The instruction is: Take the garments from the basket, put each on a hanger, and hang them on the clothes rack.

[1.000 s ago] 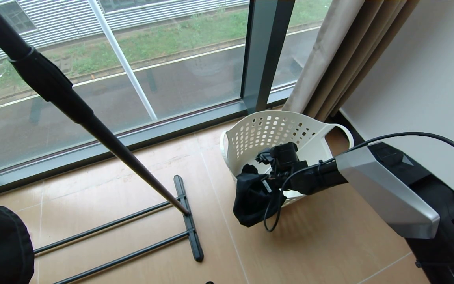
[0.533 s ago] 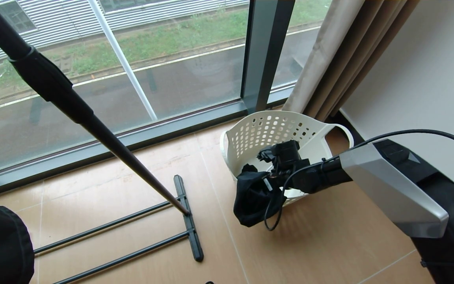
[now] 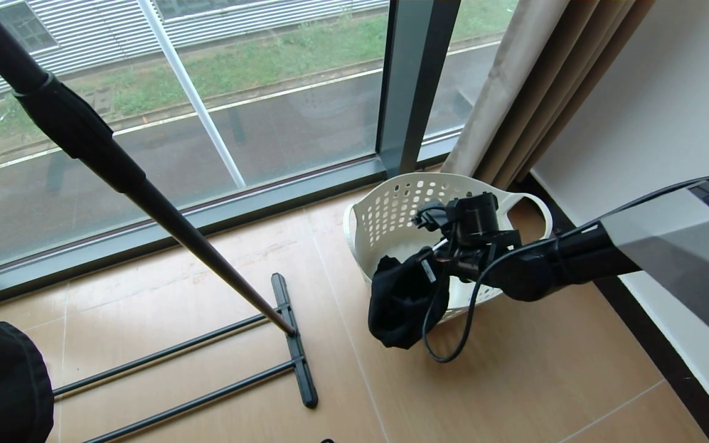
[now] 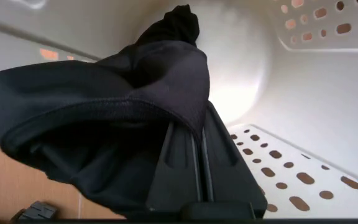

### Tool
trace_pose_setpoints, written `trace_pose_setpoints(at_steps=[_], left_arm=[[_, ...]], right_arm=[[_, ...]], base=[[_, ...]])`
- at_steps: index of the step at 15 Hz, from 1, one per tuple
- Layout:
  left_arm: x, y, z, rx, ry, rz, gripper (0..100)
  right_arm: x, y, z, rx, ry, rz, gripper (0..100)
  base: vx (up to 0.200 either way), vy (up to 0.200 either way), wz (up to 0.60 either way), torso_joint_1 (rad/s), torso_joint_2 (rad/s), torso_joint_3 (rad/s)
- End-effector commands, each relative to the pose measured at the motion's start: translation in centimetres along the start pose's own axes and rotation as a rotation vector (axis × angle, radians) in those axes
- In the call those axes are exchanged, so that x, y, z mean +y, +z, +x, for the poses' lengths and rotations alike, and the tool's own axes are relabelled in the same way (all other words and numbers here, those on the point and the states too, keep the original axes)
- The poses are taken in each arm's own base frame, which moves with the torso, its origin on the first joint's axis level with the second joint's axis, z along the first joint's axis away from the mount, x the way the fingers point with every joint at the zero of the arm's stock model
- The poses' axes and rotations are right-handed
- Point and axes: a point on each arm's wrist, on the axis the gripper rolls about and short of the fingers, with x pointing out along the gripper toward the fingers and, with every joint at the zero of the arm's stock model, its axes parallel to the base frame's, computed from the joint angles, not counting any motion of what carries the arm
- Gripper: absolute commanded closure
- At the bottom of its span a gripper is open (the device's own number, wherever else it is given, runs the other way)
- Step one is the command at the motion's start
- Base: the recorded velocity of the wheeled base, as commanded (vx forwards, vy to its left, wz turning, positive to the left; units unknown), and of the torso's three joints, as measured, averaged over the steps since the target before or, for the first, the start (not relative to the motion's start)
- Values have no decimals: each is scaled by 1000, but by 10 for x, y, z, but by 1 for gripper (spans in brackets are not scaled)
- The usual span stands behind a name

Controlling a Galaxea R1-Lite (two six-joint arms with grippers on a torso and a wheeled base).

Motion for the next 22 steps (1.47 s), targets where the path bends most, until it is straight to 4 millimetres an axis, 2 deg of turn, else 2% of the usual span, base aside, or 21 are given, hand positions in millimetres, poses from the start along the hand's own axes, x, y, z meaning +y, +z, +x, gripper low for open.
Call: trace_pose_setpoints(at_steps=[1, 3, 4, 5, 8, 12, 22], left_arm=[[0, 0, 0, 1, -1, -3, 0], [0, 0, 0, 1, -1, -12, 0], [0, 0, 0, 1, -4, -49, 0], [0, 0, 0, 4, -22, -51, 0], [-1, 0, 0, 5, -54, -49, 0], [-1, 0, 0, 4, -59, -51, 0], [-1, 0, 0, 4, -57, -58, 0]], right_arm=[[1, 17, -61, -100, 18, -4, 100], [4, 18, -99, -159, 37, -11, 100], [9, 17, -132, -216, 60, -33, 100], [12, 17, -149, -256, 72, -56, 100], [11, 16, -177, -334, 69, -117, 100], [9, 16, -184, -347, 63, -114, 100], [8, 17, -187, -354, 59, -115, 100]], base=[[0, 0, 0, 0, 0, 0], [0, 0, 0, 0, 0, 0], [0, 0, 0, 0, 0, 0], [0, 0, 0, 0, 0, 0], [0, 0, 0, 0, 0, 0], [0, 0, 0, 1, 1, 30], [0, 0, 0, 2, 3, 189]])
